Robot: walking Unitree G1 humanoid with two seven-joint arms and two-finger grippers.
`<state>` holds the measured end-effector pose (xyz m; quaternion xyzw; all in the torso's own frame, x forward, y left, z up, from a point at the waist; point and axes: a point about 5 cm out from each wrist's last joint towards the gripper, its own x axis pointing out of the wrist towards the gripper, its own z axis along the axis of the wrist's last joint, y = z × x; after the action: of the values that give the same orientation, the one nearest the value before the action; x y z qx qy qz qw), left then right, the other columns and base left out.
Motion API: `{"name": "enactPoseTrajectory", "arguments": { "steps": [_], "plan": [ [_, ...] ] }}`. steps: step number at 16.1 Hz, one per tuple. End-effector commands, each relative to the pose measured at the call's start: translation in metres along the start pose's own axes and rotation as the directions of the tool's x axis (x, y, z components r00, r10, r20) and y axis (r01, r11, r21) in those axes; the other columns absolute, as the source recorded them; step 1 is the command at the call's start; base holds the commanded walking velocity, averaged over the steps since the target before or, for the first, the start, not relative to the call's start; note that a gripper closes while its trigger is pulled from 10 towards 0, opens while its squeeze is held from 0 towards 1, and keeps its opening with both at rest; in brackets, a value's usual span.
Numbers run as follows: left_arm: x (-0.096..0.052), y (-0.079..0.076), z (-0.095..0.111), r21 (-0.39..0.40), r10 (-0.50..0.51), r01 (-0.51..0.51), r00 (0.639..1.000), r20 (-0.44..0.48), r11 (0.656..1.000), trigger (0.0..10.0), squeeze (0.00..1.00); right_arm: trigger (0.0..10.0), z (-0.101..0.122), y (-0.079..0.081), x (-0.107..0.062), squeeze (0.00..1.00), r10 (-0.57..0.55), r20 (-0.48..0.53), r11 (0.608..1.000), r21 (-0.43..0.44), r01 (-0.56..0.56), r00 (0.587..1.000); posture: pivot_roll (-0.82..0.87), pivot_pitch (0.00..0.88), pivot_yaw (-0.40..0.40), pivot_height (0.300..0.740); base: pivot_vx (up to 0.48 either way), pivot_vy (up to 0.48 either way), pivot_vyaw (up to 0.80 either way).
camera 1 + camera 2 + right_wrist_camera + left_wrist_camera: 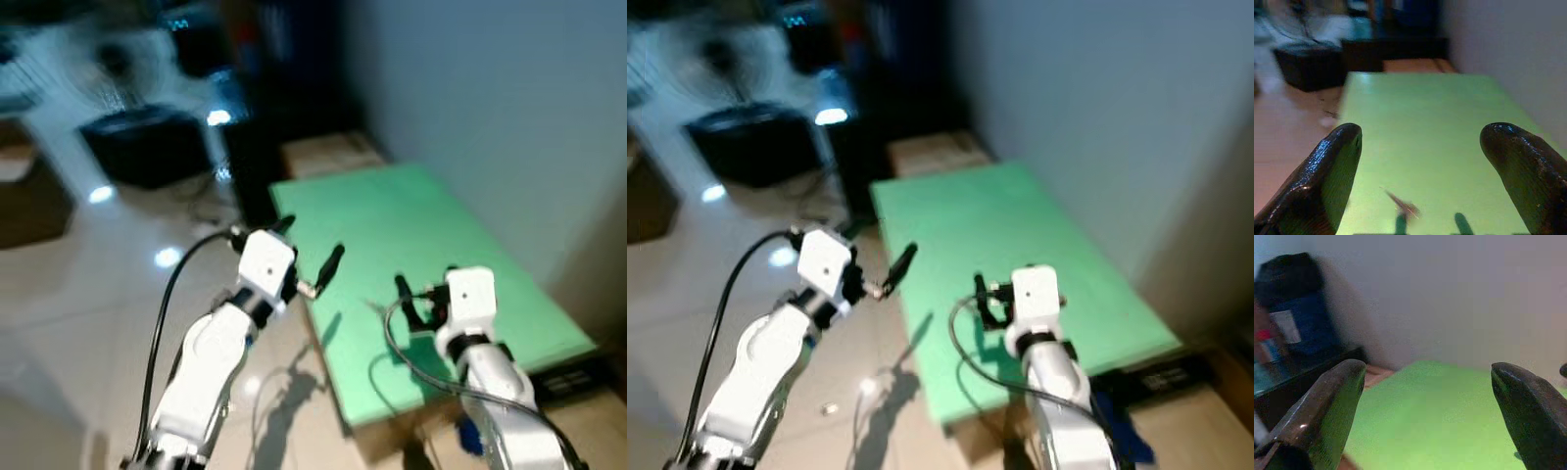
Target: Hang keys on a hook
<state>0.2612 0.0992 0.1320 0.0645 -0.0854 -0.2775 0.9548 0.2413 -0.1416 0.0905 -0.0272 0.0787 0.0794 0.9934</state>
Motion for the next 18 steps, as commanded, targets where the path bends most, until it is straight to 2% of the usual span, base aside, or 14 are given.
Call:
{"name": "enactPoseTrajectory", "arguments": {
  "steps": [1, 3, 4, 12, 15, 18],
  "plan": [
    [0.001, 0.002, 0.002, 0.005, -0.006, 0.006, 1.000, 0.004, 1.000, 10.0, 0.00, 10.0, 0.000, 0.001, -0.002, 0.00, 0.006, -0.003, 1.000, 0.029, -0.006, 1.000, -0.07, 0.000, 0.061, 0.740, 0.398, 0.000, -0.80],
    [0.001, 0.001, 0.002, -0.001, -0.015, 0.015, 1.000, 0.003, 1.000, 10.0, 0.00, 10.0, 0.000, 0.002, -0.003, 0.00, 0.009, 0.001, 1.000, 0.000, -0.009, 1.000, -0.08, 0.000, 0.065, 0.740, 0.388, 0.000, -0.66],
    [0.000, -0.001, 0.000, -0.018, -0.018, 0.018, 1.000, -0.003, 1.000, 10.0, 0.00, 10.0, 0.000, 0.002, -0.003, 0.00, 0.007, 0.004, 1.000, -0.002, -0.007, 1.000, -0.08, 0.000, 0.068, 0.740, 0.000, 0.000, 0.00],
    [-0.005, -0.002, -0.006, 0.007, -0.065, 0.066, 0.997, -0.036, 0.998, 10.0, 0.00, 10.0, -0.003, 0.003, -0.005, 0.00, 0.008, -0.013, 1.000, -0.010, -0.008, 1.000, -0.08, 0.000, 0.066, 0.740, 0.000, 0.000, 0.00],
    [-0.006, -0.002, -0.007, 0.006, -0.071, 0.071, 0.997, -0.041, 0.997, 10.0, 0.00, 10.0, -0.008, 0.003, -0.005, 0.00, 0.008, -0.047, 1.000, -0.028, -0.010, 0.999, -0.07, 0.000, 0.072, 0.740, 0.000, 0.000, 0.00],
    [-0.008, -0.003, -0.009, 0.005, -0.086, 0.086, 0.995, -0.058, 0.996, 10.0, 0.00, 10.0, -0.015, 0.010, -0.003, 0.00, 0.070, -0.092, 0.996, -0.052, -0.075, 0.993, -0.08, 0.000, 0.075, 0.740, 0.000, 0.000, 0.00]
  ]
}}
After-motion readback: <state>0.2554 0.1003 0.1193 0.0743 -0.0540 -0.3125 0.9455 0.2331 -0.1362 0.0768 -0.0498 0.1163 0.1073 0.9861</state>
